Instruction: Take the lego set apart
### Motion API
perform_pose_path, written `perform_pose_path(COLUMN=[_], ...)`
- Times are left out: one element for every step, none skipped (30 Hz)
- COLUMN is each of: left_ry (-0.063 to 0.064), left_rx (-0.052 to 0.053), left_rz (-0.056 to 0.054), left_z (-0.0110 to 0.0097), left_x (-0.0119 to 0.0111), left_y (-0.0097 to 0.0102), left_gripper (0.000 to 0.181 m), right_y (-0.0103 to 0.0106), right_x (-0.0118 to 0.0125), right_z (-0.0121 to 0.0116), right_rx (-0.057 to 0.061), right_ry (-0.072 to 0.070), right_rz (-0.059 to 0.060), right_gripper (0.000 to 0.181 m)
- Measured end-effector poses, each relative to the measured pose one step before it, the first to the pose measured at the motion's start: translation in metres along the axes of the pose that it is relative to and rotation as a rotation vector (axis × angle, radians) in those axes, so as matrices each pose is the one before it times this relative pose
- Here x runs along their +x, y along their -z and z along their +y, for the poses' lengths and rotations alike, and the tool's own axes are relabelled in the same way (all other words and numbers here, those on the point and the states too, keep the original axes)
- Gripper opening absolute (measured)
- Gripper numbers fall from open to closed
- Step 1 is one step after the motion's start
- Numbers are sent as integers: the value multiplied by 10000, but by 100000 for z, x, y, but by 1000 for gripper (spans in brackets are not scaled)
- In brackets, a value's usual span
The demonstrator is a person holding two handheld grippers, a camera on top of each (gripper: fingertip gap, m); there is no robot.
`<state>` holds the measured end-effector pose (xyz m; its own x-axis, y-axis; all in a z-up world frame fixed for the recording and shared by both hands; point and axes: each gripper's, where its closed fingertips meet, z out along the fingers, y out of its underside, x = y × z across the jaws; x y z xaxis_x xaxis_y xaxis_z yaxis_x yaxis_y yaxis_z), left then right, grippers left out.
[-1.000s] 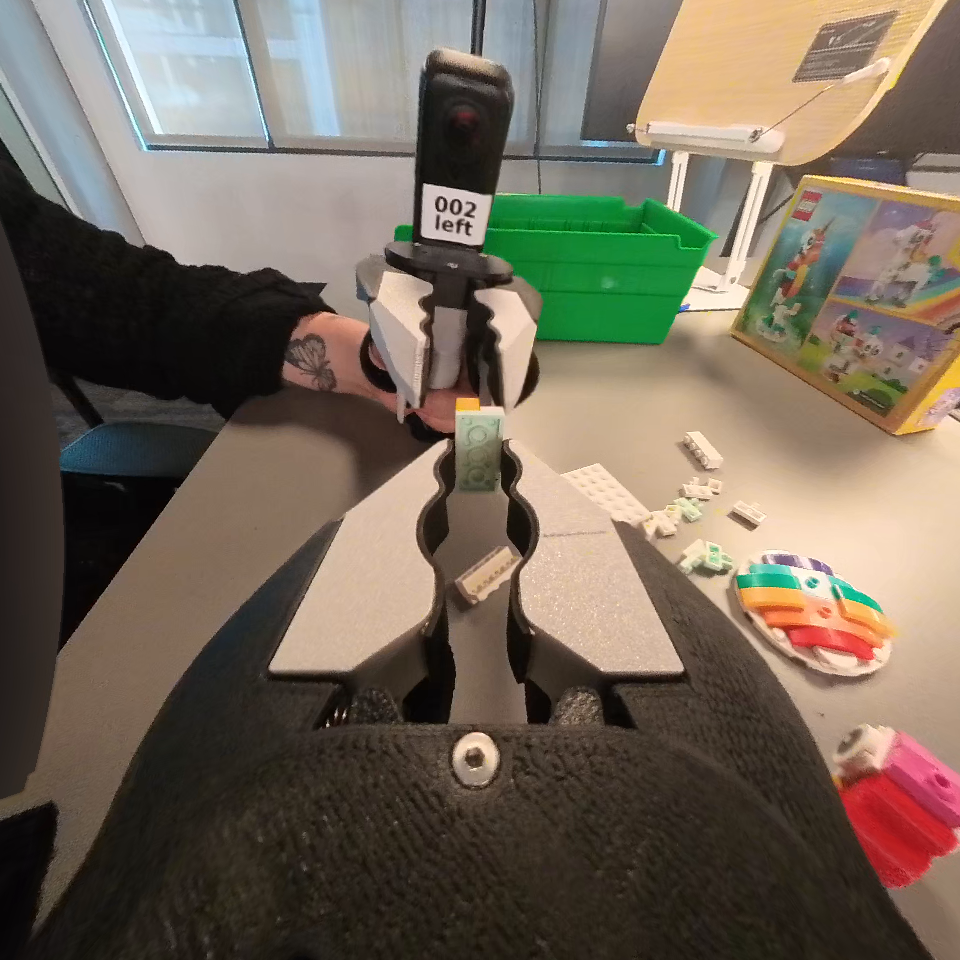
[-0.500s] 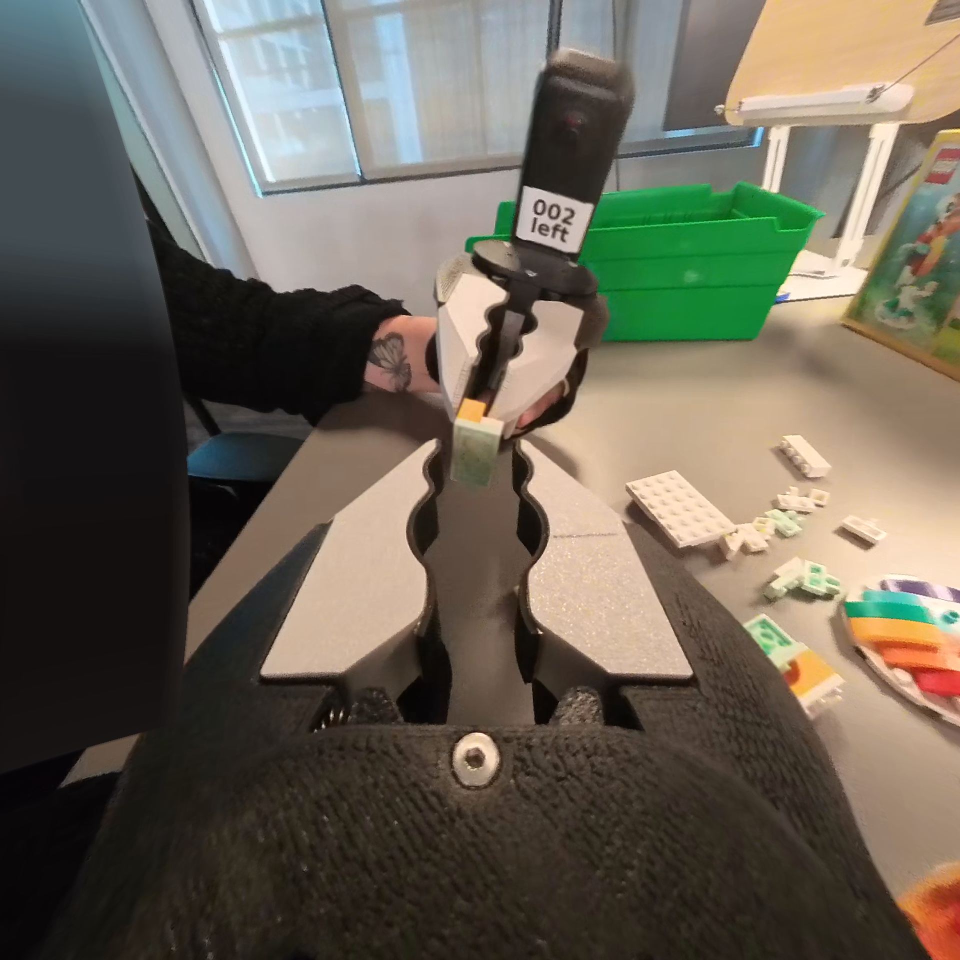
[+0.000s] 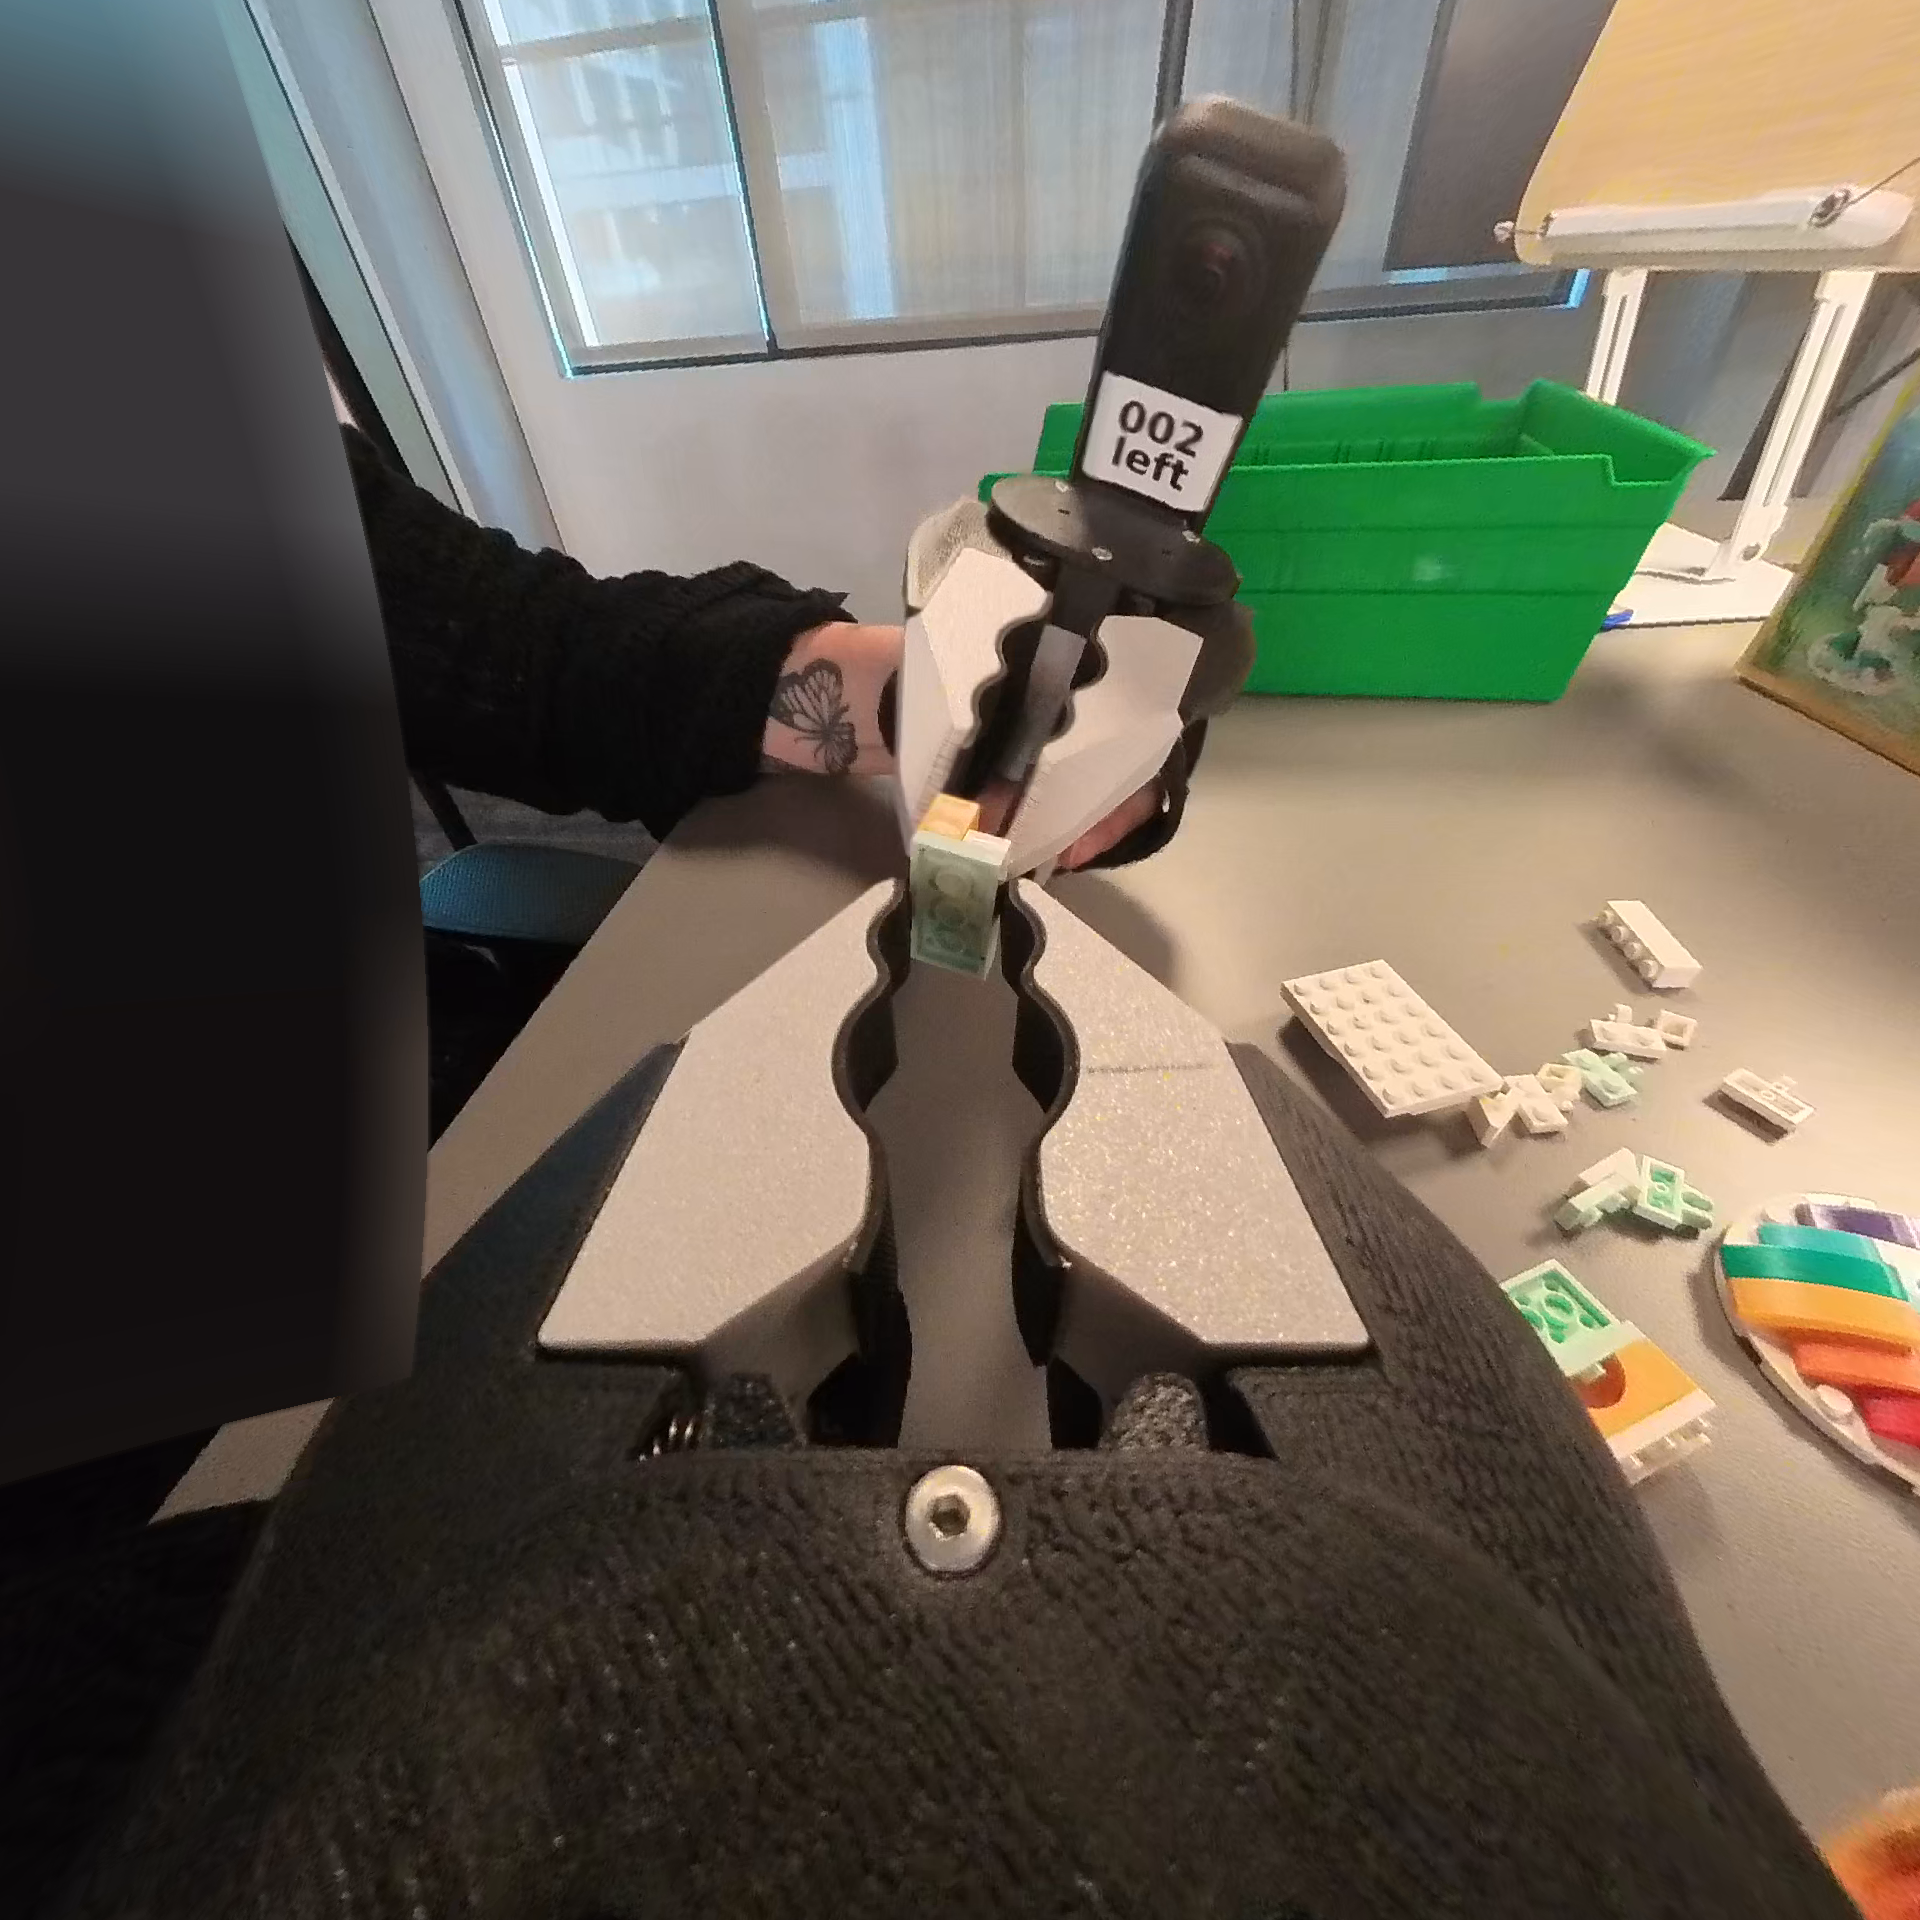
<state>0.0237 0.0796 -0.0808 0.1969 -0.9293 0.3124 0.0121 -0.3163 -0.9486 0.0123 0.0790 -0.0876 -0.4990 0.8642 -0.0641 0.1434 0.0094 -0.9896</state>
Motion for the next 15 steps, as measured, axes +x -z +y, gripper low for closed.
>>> perform_pose_path(left_ry=[-146, -286, -498, -542, -377, -229, -168, -125, -126, -44, 62, 201, 345, 518, 746], left_rx=[-46, -128, -162, -124, -54, -6, -4, -51, -9, 101, 199, 136, 7, -201, -478], left_rz=[-89, -311, -563, -690, -604, -448, -357, -295, -271, -367, -296, -238, -213, -58, 25], left_z=[-13, 19, -32, -124, -184, -170, -84, 13, -39, -212, -368, -264, -17, 376, 886], left_x=[-40, -265, -491, -612, -571, -477, -416, -378, -400, -581, -564, -610, -659, -548, -528], left_y=[30, 45, 102, 127, 99, 88, 89, 105, 256, 389, 420, 363, 261, 106, -80], left_gripper=[7, 7, 7, 7, 7, 7, 7, 7, 7, 7, 7, 7, 7, 7, 7], right_y=[-15, -18, -3, -4, -26, -53, -78, -11, 192, 390, 511, 479, 338, 193, 34], right_x=[115, 284, 497, 635, 622, 509, 440, 666, 1020, 1010, 799, 613, 330, 108, -48], right_z=[-15, 69, 50, -43, -116, -135, -68, 74, 204, 6, -355, -386, -185, -149, -213], right_rx=[-26, -77, -71, -17, 29, 26, -5, -68, -114, 37, 258, 245, 110, 96, 135], right_ry=[71, 104, 102, 86, 62, 35, 25, 21, 36, -22, -144, -155, -98, 5, 149], right_rz=[98, 210, 352, 438, 428, 375, 330, 449, 613, 508, 335, 219, 88, 25, 21], right_gripper=[15, 15, 15, 15, 14, 14, 14, 15, 15, 15, 15, 15, 15, 15, 15])
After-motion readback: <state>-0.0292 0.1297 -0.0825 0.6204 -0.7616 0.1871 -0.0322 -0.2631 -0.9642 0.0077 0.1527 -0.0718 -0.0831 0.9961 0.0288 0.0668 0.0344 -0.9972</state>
